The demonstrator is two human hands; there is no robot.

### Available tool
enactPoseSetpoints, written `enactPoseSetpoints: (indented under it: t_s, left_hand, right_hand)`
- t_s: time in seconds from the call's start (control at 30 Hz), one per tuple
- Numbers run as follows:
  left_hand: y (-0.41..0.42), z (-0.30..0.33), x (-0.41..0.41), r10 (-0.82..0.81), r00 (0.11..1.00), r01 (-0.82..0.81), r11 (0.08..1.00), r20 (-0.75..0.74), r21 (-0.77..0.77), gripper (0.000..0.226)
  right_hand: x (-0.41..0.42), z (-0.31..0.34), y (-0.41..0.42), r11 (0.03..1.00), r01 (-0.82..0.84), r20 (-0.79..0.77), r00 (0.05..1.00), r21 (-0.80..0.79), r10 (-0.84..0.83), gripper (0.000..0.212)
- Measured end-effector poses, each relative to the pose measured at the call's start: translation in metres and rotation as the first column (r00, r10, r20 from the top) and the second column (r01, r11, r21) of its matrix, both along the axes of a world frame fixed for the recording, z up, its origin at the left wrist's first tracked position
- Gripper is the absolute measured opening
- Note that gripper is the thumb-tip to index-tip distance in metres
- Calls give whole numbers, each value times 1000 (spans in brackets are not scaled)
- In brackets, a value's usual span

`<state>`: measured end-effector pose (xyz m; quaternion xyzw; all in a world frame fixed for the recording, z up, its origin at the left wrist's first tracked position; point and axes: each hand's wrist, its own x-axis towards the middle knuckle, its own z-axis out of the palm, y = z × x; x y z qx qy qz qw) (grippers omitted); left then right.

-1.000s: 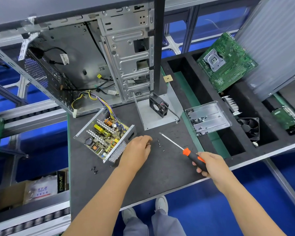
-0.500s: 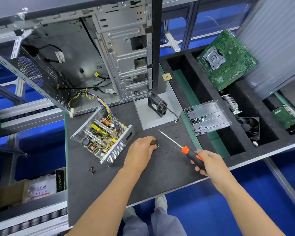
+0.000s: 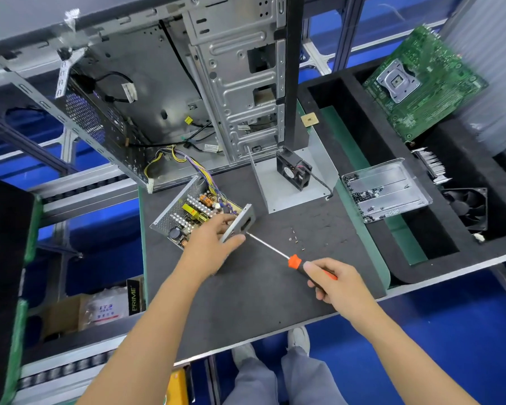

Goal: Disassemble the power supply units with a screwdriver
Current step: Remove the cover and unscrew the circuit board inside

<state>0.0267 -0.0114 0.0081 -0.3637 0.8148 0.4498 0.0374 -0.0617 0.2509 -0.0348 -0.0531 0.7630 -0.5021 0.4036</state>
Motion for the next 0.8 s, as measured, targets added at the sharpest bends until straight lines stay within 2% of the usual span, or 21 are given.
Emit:
enactPoseSetpoints:
  t_s: [0.07,0.17,0.43,0.8]
  left_hand:
    - [-2,-1,0,-15,1000,14,999,25,37,48]
    - [-2,-3,-1,26,1000,-26,998,14,54,47]
    - [0,-5,-1,121,992,-116,983,-26,139,43]
    - [2,-5,1,91,995,-88,993,-42,84,40]
  right_hand:
    - [3,-3,-1,1000,4,-2,1000,-5,-4,33]
    - [4,-4,-1,1000,15,-8,1000,-14,-15,33]
    - [6,-5,-8,1000,-6,-26,1000,-17,6,18]
    - [6,-4,-9,999,5,-10,1000,-40,-6,19]
